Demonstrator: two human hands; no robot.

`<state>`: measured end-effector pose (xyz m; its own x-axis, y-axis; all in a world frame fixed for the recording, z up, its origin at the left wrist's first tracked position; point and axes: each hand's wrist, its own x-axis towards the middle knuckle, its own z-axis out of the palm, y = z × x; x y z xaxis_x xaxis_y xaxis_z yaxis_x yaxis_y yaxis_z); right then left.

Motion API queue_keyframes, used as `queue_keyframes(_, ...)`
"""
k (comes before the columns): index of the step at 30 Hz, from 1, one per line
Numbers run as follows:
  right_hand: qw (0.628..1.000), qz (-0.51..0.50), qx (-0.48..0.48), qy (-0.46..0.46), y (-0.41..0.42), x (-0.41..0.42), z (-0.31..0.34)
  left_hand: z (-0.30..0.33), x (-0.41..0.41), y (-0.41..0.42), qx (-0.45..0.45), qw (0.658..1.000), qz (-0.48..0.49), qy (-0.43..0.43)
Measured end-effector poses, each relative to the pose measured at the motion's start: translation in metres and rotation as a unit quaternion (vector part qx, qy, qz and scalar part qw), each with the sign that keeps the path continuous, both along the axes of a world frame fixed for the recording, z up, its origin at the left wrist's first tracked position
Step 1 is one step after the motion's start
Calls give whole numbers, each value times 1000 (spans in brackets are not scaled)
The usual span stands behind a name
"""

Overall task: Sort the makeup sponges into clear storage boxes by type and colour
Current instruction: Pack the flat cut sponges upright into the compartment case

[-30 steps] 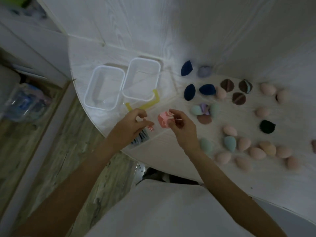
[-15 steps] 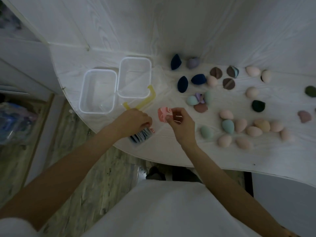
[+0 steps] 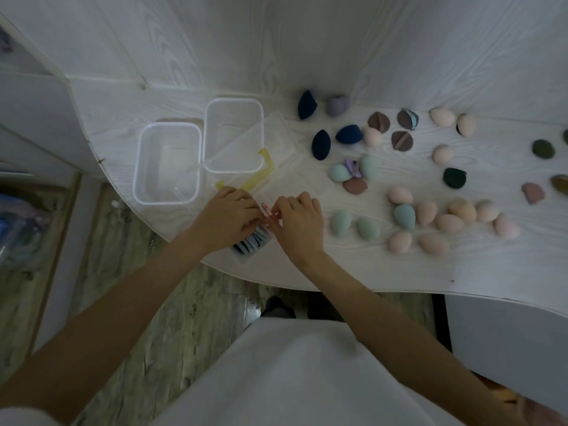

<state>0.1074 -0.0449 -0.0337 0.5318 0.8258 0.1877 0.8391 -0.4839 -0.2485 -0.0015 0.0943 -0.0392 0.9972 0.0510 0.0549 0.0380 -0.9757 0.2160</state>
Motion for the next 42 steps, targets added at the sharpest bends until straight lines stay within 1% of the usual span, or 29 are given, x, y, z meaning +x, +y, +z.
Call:
queue_keyframes(5,999,31,-36,-24,3,-2,-1,-1,-5,-3,13,999,5,-32)
queue_keyframes(10,997,64,-25,-21,1,-1,-5,0,-8,-4,22,998,20,-53)
queue_keyframes(14,995,80,-40,-38,-3,-1,-7,-1,-8,-4,4,998,36,-51)
queue_keyframes(17,996,71,-45,-29,1,-1,-8,1,-7,-6,-17,997,54,-49)
queue_keyframes(20,994,77,-74,-23,3,-3,-9,-1,-6,-10,-28,996,71,-47)
queue_keyframes(22,995,89,-45,7,1,-2,-9,-3,-6,-12,-28,996,73,-36)
queue_keyframes(24,993,96,21,71,-6,6,-1,-4,-6,-12,-24,997,67,-33)
queue_keyframes(26,990,55,69,108,-16,21,16,-5,-7,-12,-18,997,62,-42)
queue_keyframes(27,989,9,85,117,-23,33,24,-7,-7,-13,-11,997,65,-47)
queue_keyframes(29,982,-113,90,126,-39,64,31,-11,-8,-17,4,996,78,-51)
queue_keyframes(30,975,-165,74,127,-46,82,29,-12,-9,-21,9,995,88,-50)
queue_keyframes(32,960,-229,-3,162,-53,114,19,-12,-7,-28,12,993,107,-40)
queue_keyframes(33,947,-246,-46,202,-52,126,11,-12,-7,-31,8,993,114,-32)
queue_keyframes(35,915,-283,-96,271,-46,141,-2,-13,-8,-33,-5,993,118,-20)
queue_keyframes(37,899,-322,-108,277,-38,149,-13,-13,-10,-34,-3,993,114,-2)
queue_keyframes(39,896,-333,-112,272,-35,151,-20,-17,-14,-35,1,994,106,-5)
queue_keyframes(42,889,-340,-78,296,-42,151,-23,-25,-15,-36,-16,994,105,-30)
